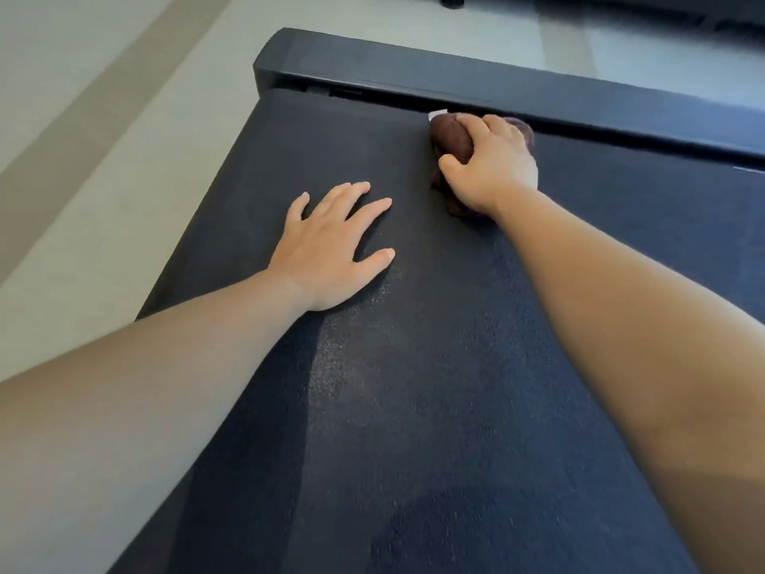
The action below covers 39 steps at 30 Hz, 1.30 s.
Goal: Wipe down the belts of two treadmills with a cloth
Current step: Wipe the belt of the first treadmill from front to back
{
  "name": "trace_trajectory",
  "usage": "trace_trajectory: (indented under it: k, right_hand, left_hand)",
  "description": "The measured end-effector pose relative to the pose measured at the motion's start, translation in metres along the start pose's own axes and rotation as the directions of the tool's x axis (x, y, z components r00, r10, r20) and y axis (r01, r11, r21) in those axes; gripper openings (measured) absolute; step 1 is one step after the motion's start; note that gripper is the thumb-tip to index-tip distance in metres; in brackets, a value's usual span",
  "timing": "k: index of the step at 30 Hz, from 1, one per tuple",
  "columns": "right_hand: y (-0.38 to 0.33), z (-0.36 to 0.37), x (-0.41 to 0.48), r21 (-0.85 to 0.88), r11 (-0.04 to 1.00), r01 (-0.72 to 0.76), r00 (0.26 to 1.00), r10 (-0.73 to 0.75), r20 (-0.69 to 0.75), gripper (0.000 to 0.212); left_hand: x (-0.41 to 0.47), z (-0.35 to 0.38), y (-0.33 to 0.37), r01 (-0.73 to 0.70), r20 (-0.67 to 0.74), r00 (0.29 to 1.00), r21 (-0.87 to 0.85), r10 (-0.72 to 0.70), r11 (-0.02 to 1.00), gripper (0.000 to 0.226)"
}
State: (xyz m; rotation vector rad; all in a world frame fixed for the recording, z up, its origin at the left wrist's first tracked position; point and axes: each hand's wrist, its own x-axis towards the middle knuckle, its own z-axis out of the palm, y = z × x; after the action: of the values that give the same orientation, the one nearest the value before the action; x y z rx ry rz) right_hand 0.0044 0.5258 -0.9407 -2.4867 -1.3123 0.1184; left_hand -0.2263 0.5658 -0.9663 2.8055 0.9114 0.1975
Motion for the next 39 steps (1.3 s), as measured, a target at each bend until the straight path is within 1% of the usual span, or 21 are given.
trace_trajectory:
  k: [3,5,8,9,11,13,16,18,20,23,25,27,30,33,36,39]
  right_hand:
    - [-0.005,-0.001,-0.039,-0.021,1.000,0.001,1.000,-0.001,0.012,0.062]
    - [-0.009,-0.002,-0.074,-0.018,1.000,0.004,1.000,-0.004,-0.009,0.062]
    - [-0.020,0.000,-0.138,0.000,1.000,-0.003,0.999,0.003,-0.037,0.067]
    - [-0.027,0.000,-0.160,0.005,1.000,-0.014,0.999,0.014,-0.044,0.069]
    - [-0.046,0.001,-0.202,0.012,0.999,-0.049,0.998,0.049,-0.045,0.069]
    - [-0.073,0.002,-0.240,0.022,0.998,-0.067,0.997,0.067,-0.033,0.066]
    - [-0.111,0.014,-0.286,0.019,0.999,-0.029,0.999,0.030,-0.042,0.065]
    - [-0.124,0.018,-0.289,0.002,1.000,-0.027,0.999,0.027,-0.034,0.065]
    - [-0.129,0.019,-0.272,0.009,0.998,-0.061,0.997,0.061,-0.038,0.062]
    - [-0.134,0.022,-0.238,0.018,0.992,-0.124,0.991,0.125,-0.044,0.058]
    - [-0.139,0.025,-0.234,0.001,0.987,-0.163,0.985,0.162,-0.058,0.060]
    - [-0.144,0.022,-0.254,-0.008,0.985,-0.174,0.984,0.173,-0.049,0.063]
    - [-0.152,0.014,-0.315,0.001,0.994,-0.110,0.994,0.110,0.003,0.066]
    - [-0.158,0.015,-0.366,-0.022,0.995,-0.097,0.995,0.097,0.010,0.066]
    - [-0.165,0.021,-0.368,-0.023,0.991,-0.130,0.991,0.130,-0.015,0.066]
    - [-0.170,0.024,-0.341,-0.016,0.986,-0.164,0.986,0.163,-0.025,0.064]
  left_hand:
    - [0.002,0.002,-0.002,0.011,-0.003,1.000,-0.003,-0.011,1.000,0.058]
    - [0.003,0.001,0.000,0.009,0.002,1.000,-0.007,-0.009,1.000,0.058]
    - [-0.014,-0.003,0.002,-0.019,-0.003,1.000,-0.057,0.018,0.998,0.054]
    - [-0.026,-0.006,-0.002,-0.052,0.011,0.999,-0.060,0.052,0.997,0.053]
    - [-0.060,-0.015,-0.015,-0.137,0.085,0.987,-0.025,0.138,0.990,0.054]
    - [-0.098,-0.027,-0.036,-0.181,0.133,0.975,-0.005,0.180,0.983,0.056]
    - [-0.146,-0.037,-0.065,-0.199,0.114,0.973,-0.037,0.202,0.979,0.056]
    - [-0.172,-0.038,-0.079,-0.211,0.096,0.972,-0.058,0.216,0.976,0.059]
    - [-0.189,-0.036,-0.085,-0.210,0.069,0.974,-0.096,0.217,0.973,0.065]
    - [-0.197,-0.033,-0.085,-0.182,0.029,0.982,-0.152,0.189,0.971,0.059]
    - [-0.195,-0.034,-0.085,-0.173,-0.010,0.985,-0.187,0.174,0.967,0.056]
    - [-0.193,-0.034,-0.085,-0.166,-0.027,0.986,-0.221,0.164,0.961,0.055]
    - [-0.194,-0.033,-0.084,-0.160,-0.029,0.987,-0.247,0.158,0.956,0.056]
    - [-0.192,-0.032,-0.082,-0.153,-0.047,0.988,-0.271,0.146,0.950,0.056]
    - [-0.193,-0.031,-0.083,-0.148,-0.056,0.989,-0.250,0.138,0.957,0.056]
    - [-0.192,-0.032,-0.087,-0.182,-0.019,0.983,-0.211,0.182,0.960,0.051]
